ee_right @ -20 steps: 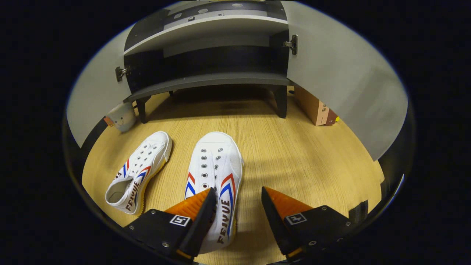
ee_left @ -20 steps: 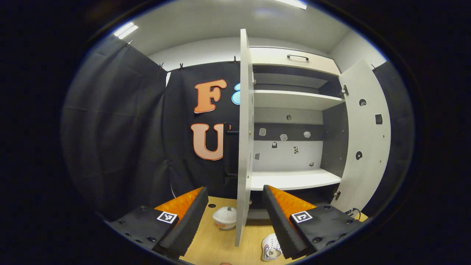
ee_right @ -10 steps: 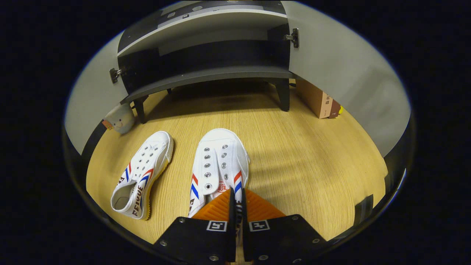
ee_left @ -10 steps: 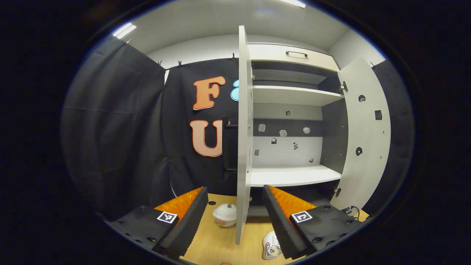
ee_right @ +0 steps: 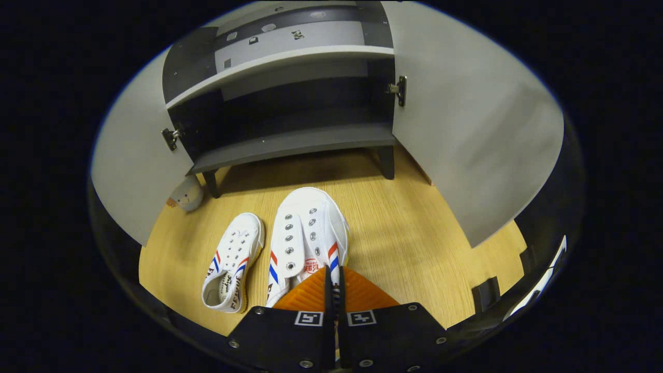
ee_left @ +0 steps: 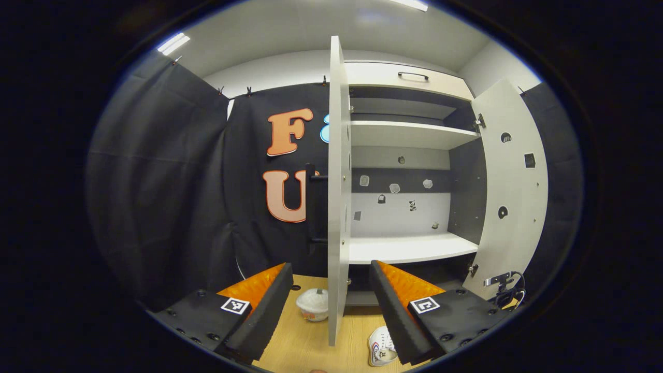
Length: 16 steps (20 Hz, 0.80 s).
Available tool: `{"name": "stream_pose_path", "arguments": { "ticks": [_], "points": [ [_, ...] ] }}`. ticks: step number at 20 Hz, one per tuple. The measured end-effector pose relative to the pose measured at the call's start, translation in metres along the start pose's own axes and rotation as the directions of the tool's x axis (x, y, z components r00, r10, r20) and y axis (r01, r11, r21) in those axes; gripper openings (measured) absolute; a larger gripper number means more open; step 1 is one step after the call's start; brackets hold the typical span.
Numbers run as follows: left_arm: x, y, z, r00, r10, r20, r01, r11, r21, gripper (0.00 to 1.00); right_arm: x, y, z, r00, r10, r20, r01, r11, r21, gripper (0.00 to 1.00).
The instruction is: Grab one shoe with the right hand and put it into the shoe cabinet, grab the other shoe with the left hand and put it into the shoe cabinet; then close the right door with the right hand and the left door with the left hand.
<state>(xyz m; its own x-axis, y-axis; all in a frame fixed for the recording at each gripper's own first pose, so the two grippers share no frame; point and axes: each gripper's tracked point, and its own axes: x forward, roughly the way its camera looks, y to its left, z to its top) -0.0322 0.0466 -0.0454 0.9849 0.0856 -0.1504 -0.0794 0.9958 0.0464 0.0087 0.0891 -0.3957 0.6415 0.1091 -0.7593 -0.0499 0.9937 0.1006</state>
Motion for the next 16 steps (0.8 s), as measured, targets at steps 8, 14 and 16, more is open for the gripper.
{"name": "stream_pose_path", "arguments": {
  "ticks": [8,14,16],
  "points": [
    [0.003,0.001,-0.002,1.000,0.009,0.005,-0.009,1.000,-0.008,0.94,-0.081,0.022,0.097,0.991,0.051,0.124,-0.045,0.998,-0.054,0.02],
    [0.005,0.004,-0.005,1.000,0.016,0.004,-0.016,1.000,0.000,0.97,-0.115,0.039,0.182,0.973,0.096,0.209,-0.086,0.995,-0.056,0.02],
    [0.006,0.004,-0.005,1.000,0.020,0.009,-0.020,1.000,-0.001,0.97,-0.127,0.042,0.208,0.966,0.101,0.236,-0.092,0.995,-0.048,0.02]
  ]
}}
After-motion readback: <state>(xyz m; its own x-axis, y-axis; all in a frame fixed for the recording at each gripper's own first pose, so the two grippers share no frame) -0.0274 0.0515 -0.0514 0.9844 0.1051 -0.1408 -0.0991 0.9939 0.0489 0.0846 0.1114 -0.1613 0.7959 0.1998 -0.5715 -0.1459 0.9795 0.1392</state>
